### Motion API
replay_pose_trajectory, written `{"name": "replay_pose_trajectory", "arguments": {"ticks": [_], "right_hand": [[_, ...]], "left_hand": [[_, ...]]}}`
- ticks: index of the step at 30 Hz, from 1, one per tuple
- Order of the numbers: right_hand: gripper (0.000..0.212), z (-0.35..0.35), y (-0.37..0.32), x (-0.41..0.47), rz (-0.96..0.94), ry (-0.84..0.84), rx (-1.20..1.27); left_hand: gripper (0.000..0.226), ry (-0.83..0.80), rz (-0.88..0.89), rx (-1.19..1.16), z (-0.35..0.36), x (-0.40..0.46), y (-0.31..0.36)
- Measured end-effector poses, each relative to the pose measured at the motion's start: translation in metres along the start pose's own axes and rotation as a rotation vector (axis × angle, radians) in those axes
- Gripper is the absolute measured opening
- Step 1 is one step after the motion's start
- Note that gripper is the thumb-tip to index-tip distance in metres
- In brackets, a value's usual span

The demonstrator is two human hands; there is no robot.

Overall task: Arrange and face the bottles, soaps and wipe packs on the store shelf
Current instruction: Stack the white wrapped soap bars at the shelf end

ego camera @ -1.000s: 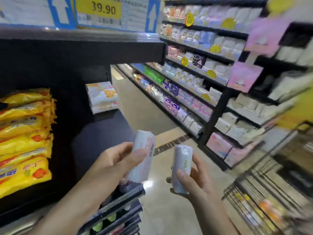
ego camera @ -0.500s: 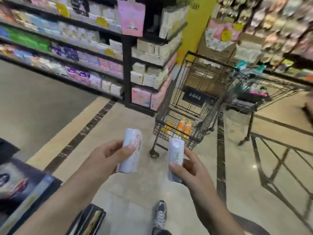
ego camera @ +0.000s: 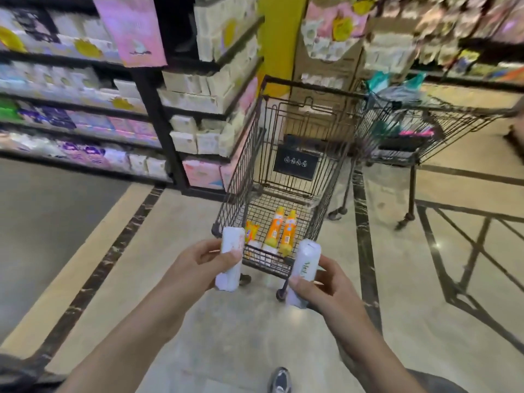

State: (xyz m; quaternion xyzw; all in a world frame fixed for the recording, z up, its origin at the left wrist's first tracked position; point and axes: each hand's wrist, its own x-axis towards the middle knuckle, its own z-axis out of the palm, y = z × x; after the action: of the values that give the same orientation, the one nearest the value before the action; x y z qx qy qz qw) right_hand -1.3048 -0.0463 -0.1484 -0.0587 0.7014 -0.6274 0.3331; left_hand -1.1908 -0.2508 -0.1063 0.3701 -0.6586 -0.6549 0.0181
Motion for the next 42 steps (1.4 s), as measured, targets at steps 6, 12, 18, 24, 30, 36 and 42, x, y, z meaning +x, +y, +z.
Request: {"name": "replay_pose_trajectory", "arguments": {"ticks": [6, 12, 18, 24, 30, 36, 42], "right_hand": [[0.046, -0.022, -0.01, 0.085, 0.069, 0.004, 0.003], [0.065, -0.019, -0.003, 0.18, 0.188, 0.014, -0.056], [0.036, -0.007, 0.021, 0.275, 0.405, 0.095, -0.06], [0.063, 0.005, 0.066, 0.354, 0.629, 0.211, -0.17], [0.062, 0.025, 0.127, 0.409, 0.719, 0.291, -0.295], [0.077, 0.049, 0.21, 0.458, 0.845, 0.281, -0.413], [0.075, 0.075, 0.259, 0.48, 0.915, 0.342, -0.5]], "left_hand": [[0.033, 0.06, -0.103, 0.032, 0.025, 0.085, 0.024], [0.037, 0.053, -0.211, 0.05, 0.031, 0.2, 0.025], [0.044, -0.047, -0.326, 0.151, 0.034, 0.326, 0.0], [0.054, -0.125, -0.413, 0.307, 0.04, 0.414, -0.046], [0.062, -0.11, -0.532, 0.514, 0.05, 0.47, -0.109], [0.078, -0.048, -0.579, 0.673, 0.064, 0.516, -0.171], [0.083, 0.014, -0.588, 0.758, 0.079, 0.53, -0.215]]}}
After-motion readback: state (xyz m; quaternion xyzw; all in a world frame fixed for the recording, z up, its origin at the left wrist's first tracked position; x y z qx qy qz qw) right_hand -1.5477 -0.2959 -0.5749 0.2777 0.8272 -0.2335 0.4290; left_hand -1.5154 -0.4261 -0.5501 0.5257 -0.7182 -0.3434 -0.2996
